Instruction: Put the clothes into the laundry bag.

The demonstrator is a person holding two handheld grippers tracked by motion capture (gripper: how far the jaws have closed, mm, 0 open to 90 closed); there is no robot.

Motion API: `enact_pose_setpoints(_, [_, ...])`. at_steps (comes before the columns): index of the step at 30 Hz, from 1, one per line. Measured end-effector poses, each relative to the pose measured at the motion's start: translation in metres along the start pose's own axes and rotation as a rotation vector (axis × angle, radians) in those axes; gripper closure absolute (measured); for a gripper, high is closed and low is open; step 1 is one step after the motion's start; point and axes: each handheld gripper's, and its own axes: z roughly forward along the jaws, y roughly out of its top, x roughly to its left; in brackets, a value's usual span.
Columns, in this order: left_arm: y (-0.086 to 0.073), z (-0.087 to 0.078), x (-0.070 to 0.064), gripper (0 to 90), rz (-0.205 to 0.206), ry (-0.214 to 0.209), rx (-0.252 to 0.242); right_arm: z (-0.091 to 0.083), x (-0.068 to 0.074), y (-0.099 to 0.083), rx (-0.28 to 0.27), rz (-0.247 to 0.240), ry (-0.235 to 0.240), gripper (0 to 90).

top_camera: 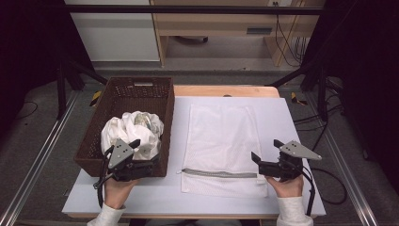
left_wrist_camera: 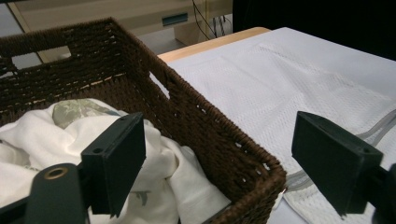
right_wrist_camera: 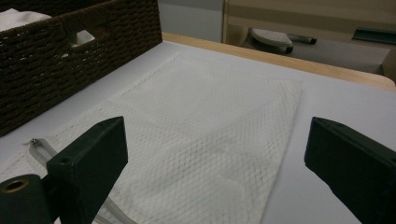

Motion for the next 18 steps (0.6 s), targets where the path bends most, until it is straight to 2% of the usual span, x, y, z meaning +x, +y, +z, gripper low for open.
enact_pose_setpoints(3, [0.001, 0.001, -0.005, 18.5, 0.005, -0.002, -0.005, 0.002, 0.001, -0.001, 0.013, 0.004, -0.002, 7.1])
enact_pose_setpoints(4, [0.002, 0.001, -0.010, 21.5, 0.007, -0.022, -0.018, 0.005, 0.003, -0.002, 0.024, 0.011, 0.013, 8.5])
enact_pose_setpoints(7, [0.002, 0.002, -0.017, 23.2, 0.007, -0.041, -0.037, 0.008, 0.007, -0.003, 0.033, 0.010, 0.028, 9.5])
enact_pose_setpoints(11, [0.004, 0.003, -0.030, 27.9, 0.033, -0.075, -0.049, 0.015, 0.015, -0.004, 0.048, -0.003, 0.045, 10.3])
enact_pose_setpoints(15, [0.002, 0.008, -0.042, 33.0, 0.030, -0.120, -0.046, 0.023, 0.022, -0.007, 0.072, -0.014, 0.067, 10.9])
enact_pose_setpoints(18, [0.000, 0.014, -0.054, 35.6, 0.046, -0.149, -0.027, 0.027, 0.026, -0.009, 0.092, -0.021, 0.076, 12.2])
